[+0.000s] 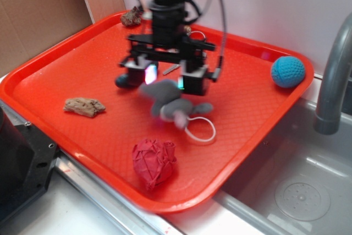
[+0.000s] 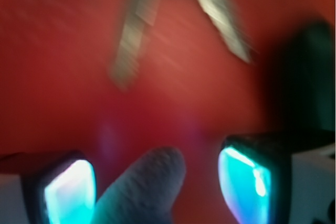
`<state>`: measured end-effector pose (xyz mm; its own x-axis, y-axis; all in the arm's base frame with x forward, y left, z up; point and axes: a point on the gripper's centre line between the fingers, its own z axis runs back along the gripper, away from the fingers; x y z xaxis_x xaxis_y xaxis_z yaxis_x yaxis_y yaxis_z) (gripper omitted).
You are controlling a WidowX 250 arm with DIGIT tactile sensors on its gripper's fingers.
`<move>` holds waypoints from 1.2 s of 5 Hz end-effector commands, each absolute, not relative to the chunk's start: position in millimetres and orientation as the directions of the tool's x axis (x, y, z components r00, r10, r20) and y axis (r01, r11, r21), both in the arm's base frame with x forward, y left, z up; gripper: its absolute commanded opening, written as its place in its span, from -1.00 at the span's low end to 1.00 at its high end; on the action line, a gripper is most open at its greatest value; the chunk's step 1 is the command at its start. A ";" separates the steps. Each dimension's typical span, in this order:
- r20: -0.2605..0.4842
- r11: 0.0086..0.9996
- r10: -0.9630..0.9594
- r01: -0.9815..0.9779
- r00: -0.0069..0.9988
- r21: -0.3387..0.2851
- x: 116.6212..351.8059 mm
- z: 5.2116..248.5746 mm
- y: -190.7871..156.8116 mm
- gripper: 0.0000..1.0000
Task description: Grab the gray animal.
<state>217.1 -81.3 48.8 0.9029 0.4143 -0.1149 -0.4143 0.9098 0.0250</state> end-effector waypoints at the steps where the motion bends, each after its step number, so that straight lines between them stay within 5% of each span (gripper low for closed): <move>1: -0.085 0.915 0.390 -0.396 0.917 -0.079 186.2 62.6 -83.8 1.00; 2: -0.118 0.922 0.341 -0.356 0.933 -0.152 183.6 59.5 -81.9 1.00; 3: -0.141 0.964 0.087 -0.120 0.986 -0.238 154.9 61.6 -80.1 1.00; 4: -0.057 0.981 -0.146 0.137 0.988 -0.135 180.6 84.1 -51.3 1.00; 6: 0.060 0.795 -0.598 0.601 0.800 -0.085 215.7 102.6 -50.8 1.00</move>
